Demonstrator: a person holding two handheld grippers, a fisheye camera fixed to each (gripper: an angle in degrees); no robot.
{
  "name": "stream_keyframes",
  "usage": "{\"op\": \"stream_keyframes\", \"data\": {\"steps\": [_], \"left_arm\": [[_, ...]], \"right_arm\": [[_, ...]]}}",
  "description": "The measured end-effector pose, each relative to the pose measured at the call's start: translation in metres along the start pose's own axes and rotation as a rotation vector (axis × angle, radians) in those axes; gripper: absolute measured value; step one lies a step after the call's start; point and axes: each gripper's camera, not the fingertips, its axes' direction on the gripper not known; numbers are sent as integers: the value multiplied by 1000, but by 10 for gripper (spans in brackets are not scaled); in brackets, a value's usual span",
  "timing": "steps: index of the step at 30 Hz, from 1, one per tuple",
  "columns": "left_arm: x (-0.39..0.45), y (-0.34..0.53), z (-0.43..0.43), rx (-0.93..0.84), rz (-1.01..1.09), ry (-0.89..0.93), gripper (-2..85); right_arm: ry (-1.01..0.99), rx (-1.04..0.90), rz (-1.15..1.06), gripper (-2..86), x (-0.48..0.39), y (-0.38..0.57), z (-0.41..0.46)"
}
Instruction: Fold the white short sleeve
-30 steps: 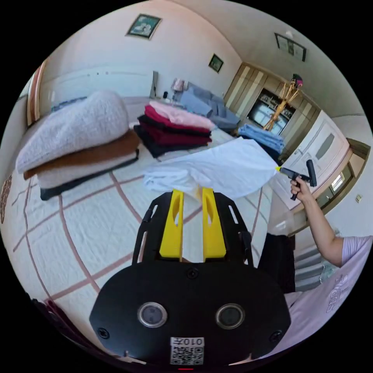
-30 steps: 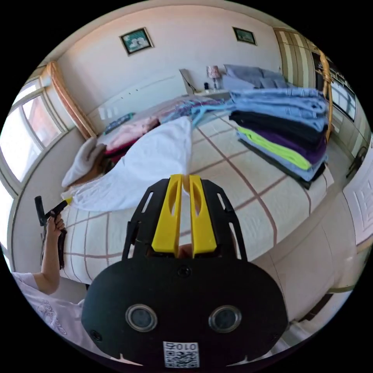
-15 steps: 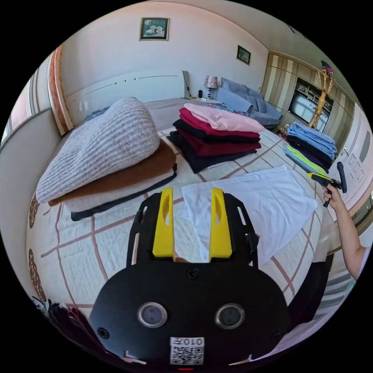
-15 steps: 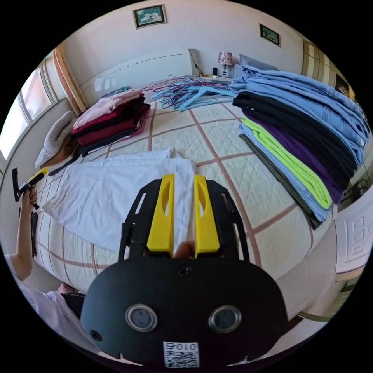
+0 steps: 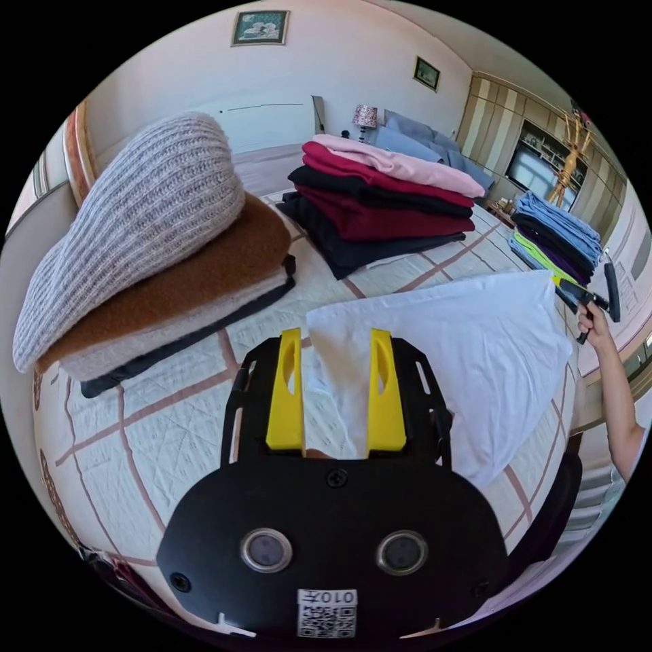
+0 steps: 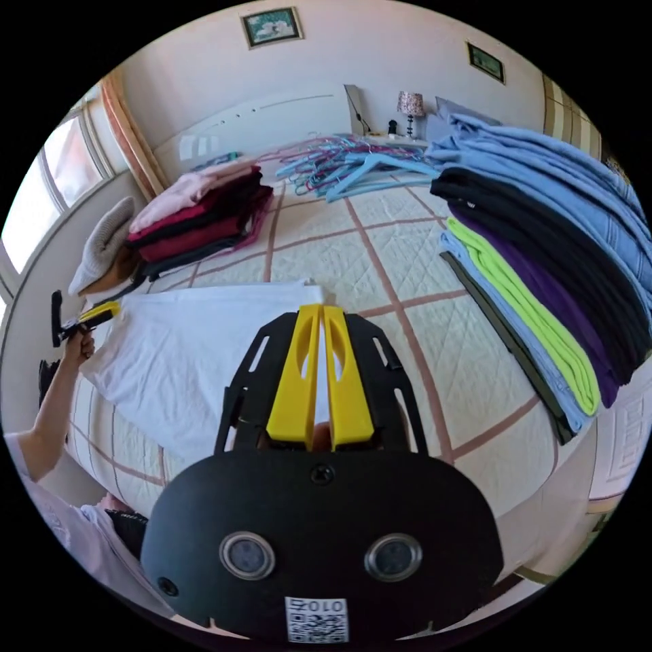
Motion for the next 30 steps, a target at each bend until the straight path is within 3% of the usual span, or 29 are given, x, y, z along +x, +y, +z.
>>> {"op": "stream_keyframes", "data": {"steps": [7,9,16,21,24,27,30], "left_arm": [[6,-1,-2,-30,6,-31,66],[7,5,-20,43,-22,-7,23],[43,47,-124,281,58,-9,0],[79,122,-244,488,257,208,-2],[98,174,-297,519,367,364,-2],[111,228,-327,493,426,455,-2],[125,271,-328,390,437,434,-2]], "right_arm": [[-50,85,-62,10,-34,63,-51],[-42,78,-48,10,-37,73,-53],[-11,111,-46,10,-55,110,-96],[32,182,-61,10,-63,153,-162],[55,180,-97,10,-69,192,-193],[106,125,-103,10,-70,240,-199],[67,26,-41,10,-56,285,-179]]}}
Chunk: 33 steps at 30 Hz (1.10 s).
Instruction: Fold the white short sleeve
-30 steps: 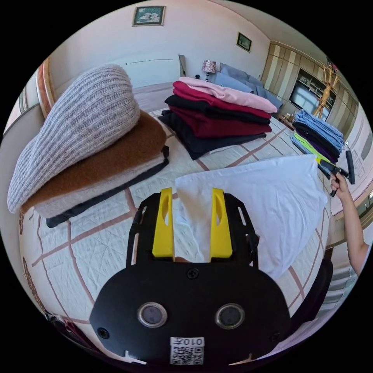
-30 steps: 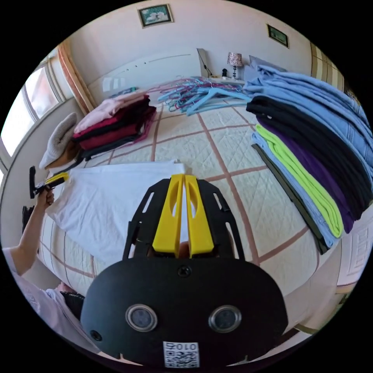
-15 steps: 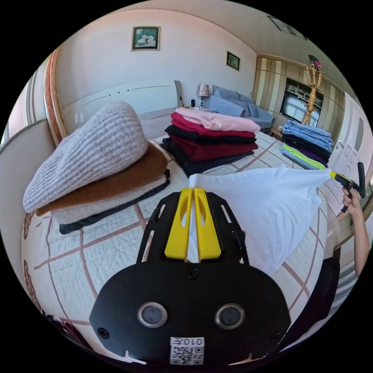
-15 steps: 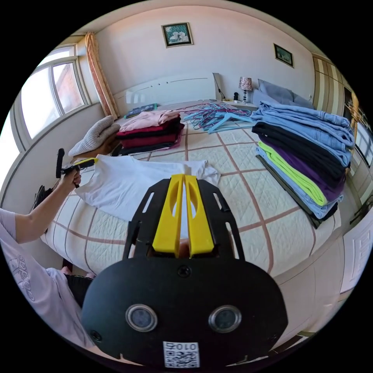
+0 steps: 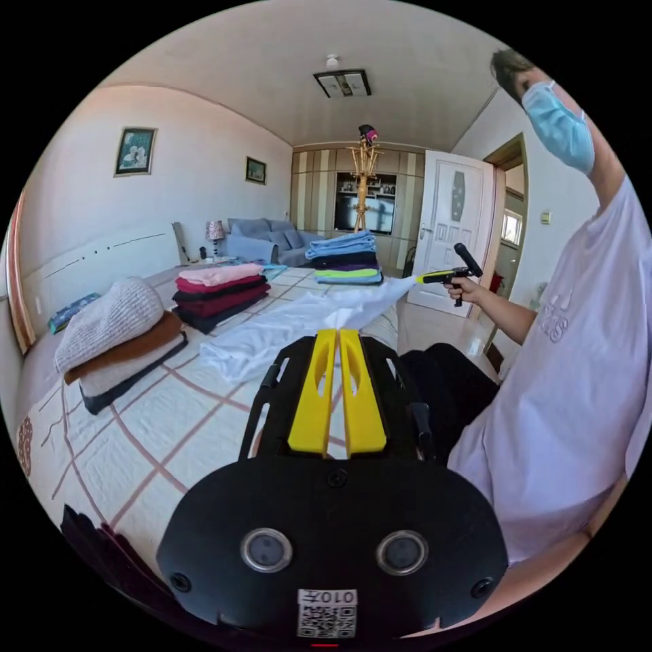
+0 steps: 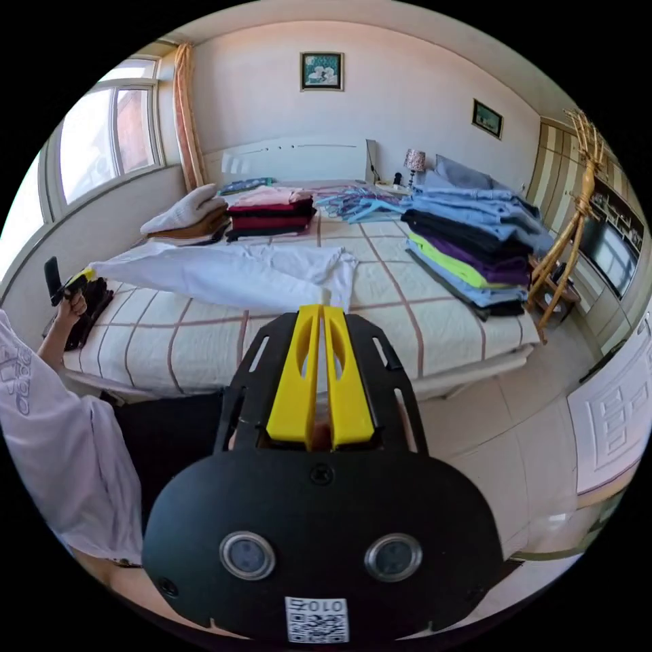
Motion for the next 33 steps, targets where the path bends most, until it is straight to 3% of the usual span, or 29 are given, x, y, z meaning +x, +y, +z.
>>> {"op": "stream_keyframes", "data": {"steps": [6,17,21,28,33], "left_arm": [[23,31,35,-252,-4,34,-3],[74,39,63,-545,106,-14,3],[97,24,41,-503,108,-112,32],[146,1,71,-519,237,-258,73],[173,-1,99,-519,305,-354,57]], "right_arm": [[-112,-88,125,11,19,46,44],[0,-175,127,20,15,49,59],[-39,-91,111,47,10,51,38],[-34,-248,37,63,-20,15,88],[-58,-206,-53,56,-55,-15,97]]}}
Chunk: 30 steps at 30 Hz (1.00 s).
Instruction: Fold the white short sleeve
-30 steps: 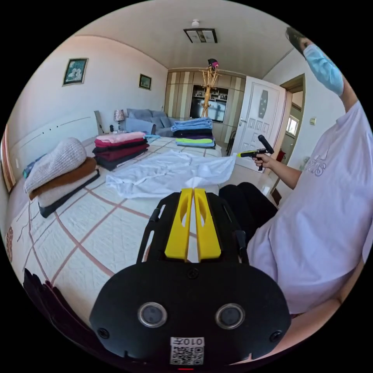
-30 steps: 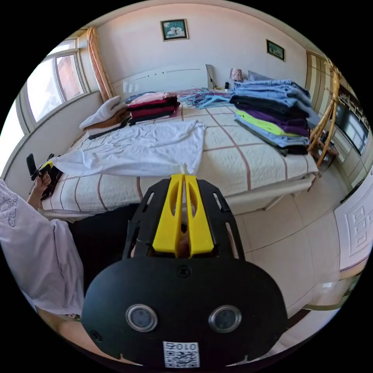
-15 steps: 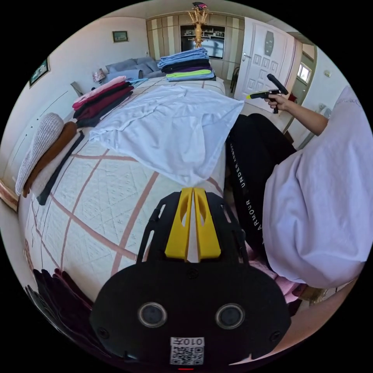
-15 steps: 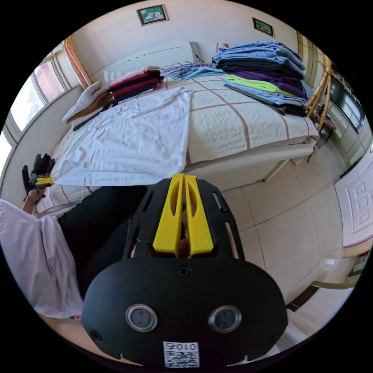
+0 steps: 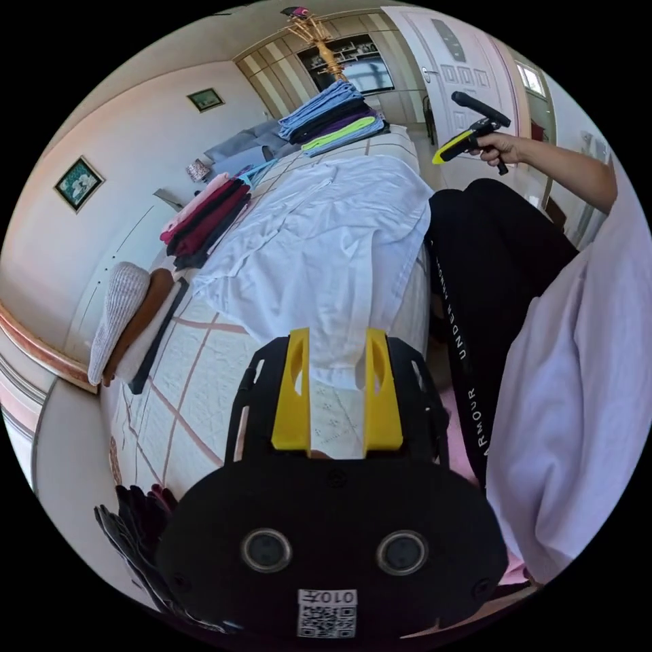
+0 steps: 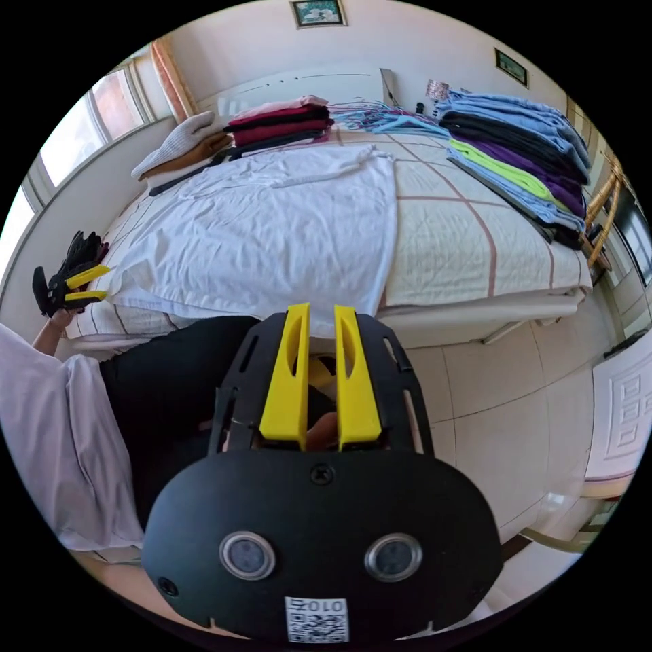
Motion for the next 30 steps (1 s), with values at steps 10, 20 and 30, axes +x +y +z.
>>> {"op": "stream_keyframes", "data": {"steps": [10,20,30], "left_arm": [[9,5,-4,-48,113,88,-2],[-68,-35,-16,180,-1,-155,17],[-136,-146,118,67,287,-70,45]], "right_arm": [[-38,62,10,43,-15,-25,-14],[22,112,-130,54,-58,-96,-29],[81,115,-287,88,-110,-201,6]]}}
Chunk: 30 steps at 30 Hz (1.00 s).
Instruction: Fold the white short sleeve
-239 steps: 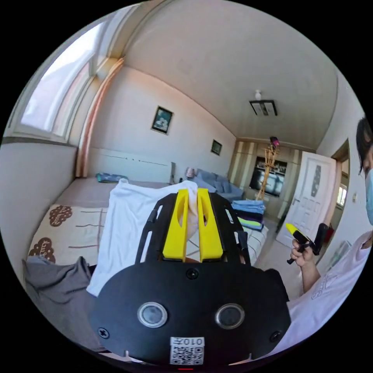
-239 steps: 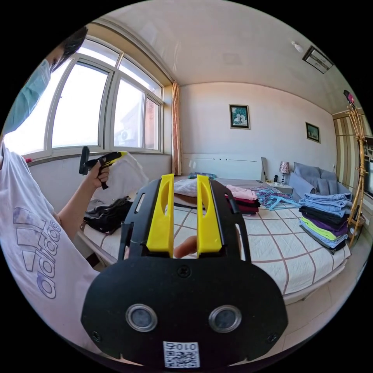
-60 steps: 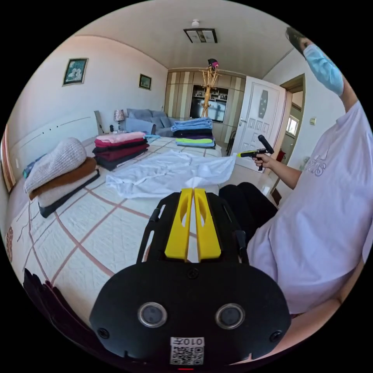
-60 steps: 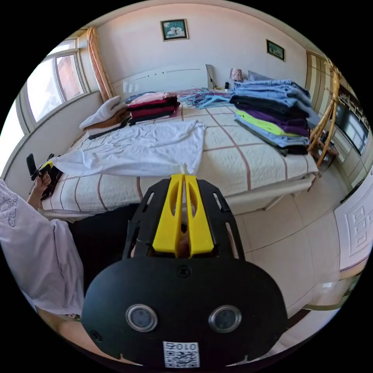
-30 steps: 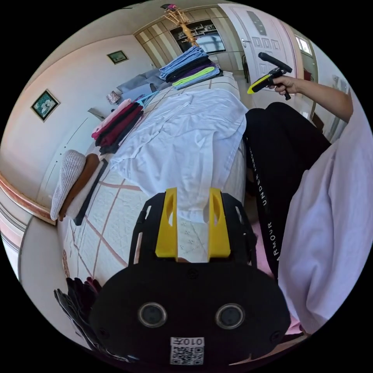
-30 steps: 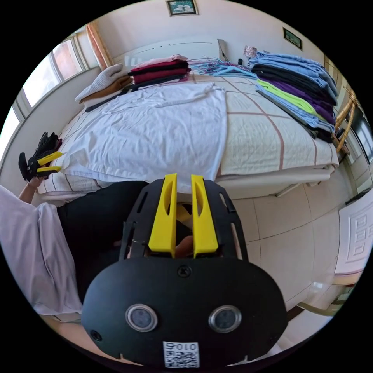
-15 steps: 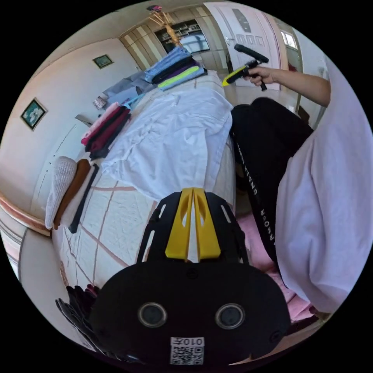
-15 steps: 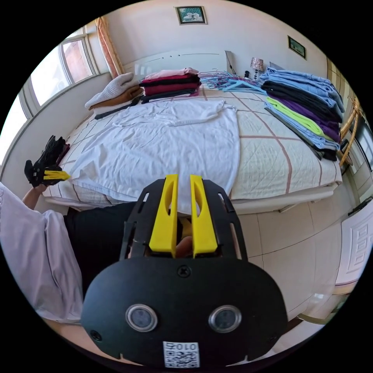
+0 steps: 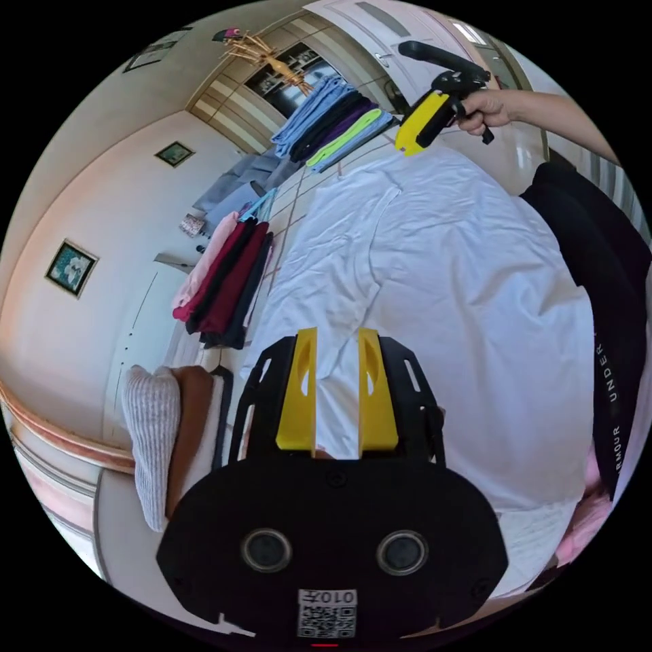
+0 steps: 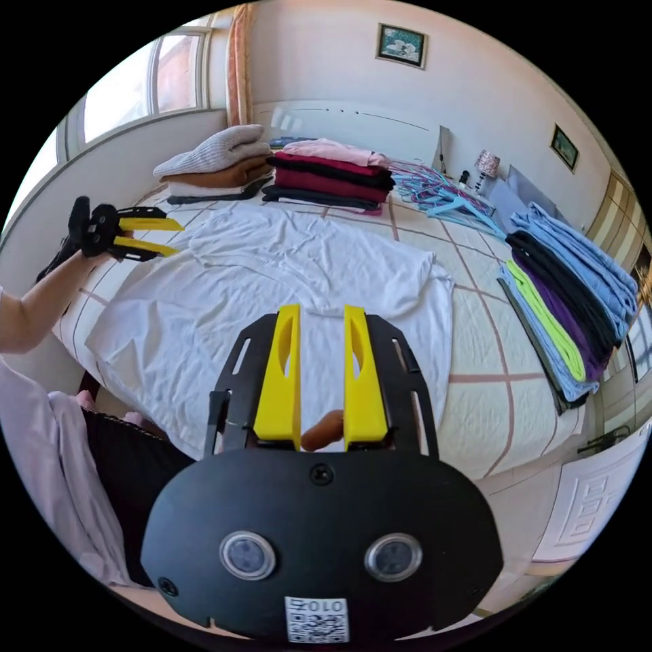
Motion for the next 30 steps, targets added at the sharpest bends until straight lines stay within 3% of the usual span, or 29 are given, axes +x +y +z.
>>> {"op": "stream_keyframes", "data": {"steps": [7,13,16,20,23,27,30], "left_arm": [[-25,-11,42,-40,148,144,25],[-73,-11,49,-14,36,267,3],[-110,-6,44,48,-86,404,1],[-142,3,7,300,-157,539,0],[-151,7,-26,386,-178,516,0],[-163,20,-77,481,-204,481,-1],[-178,34,-96,493,-288,483,-1]], "right_arm": [[6,-78,-157,96,-9,-26,27],[-20,-60,-128,98,-14,-25,17],[-9,5,-118,99,-26,-18,-2],[6,-5,-149,108,-40,-14,-12],[15,72,-189,117,-66,-16,-41],[249,96,-198,125,-101,1,-47],[309,162,-140,128,-115,27,-51]]}}
